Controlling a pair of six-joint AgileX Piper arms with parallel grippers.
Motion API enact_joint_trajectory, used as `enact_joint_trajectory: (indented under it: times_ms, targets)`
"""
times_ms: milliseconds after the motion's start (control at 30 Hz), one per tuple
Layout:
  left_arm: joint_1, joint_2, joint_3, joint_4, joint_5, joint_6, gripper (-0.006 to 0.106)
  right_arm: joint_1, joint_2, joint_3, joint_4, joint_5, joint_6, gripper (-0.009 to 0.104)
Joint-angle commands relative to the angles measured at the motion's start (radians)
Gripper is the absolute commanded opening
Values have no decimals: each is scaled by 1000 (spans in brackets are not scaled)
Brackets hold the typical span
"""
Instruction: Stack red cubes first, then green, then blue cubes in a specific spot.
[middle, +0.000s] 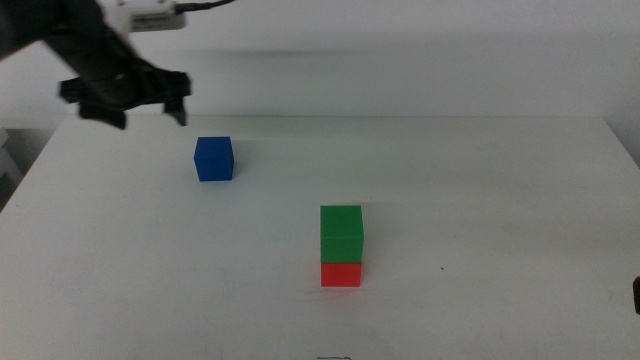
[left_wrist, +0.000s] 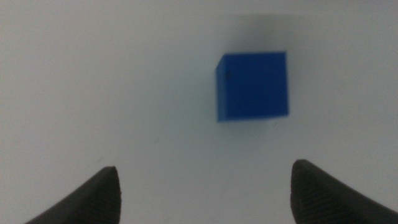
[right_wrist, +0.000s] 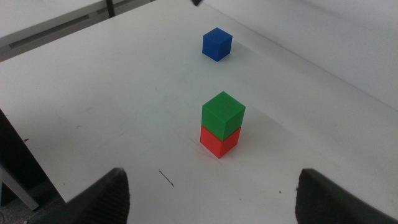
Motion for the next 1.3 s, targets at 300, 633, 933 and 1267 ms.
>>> enact_joint_trajectory:
  times_ms: [300,633,933,1267]
  targets:
    - [-101,268,-388,44,97,-61,94,-5,4,-20,-1,-76,-8,75]
    - [-103,373,-425,51,28,-71,94,-5,4,-20,-1,-77,-8,75]
    - [-102,391,-430,44,-22,-77,76,-5,4,-20,-1,-77,-8,75]
    - [-101,380,-428,55,13,-142,8,-5,4,-20,-1,-77,-8,75]
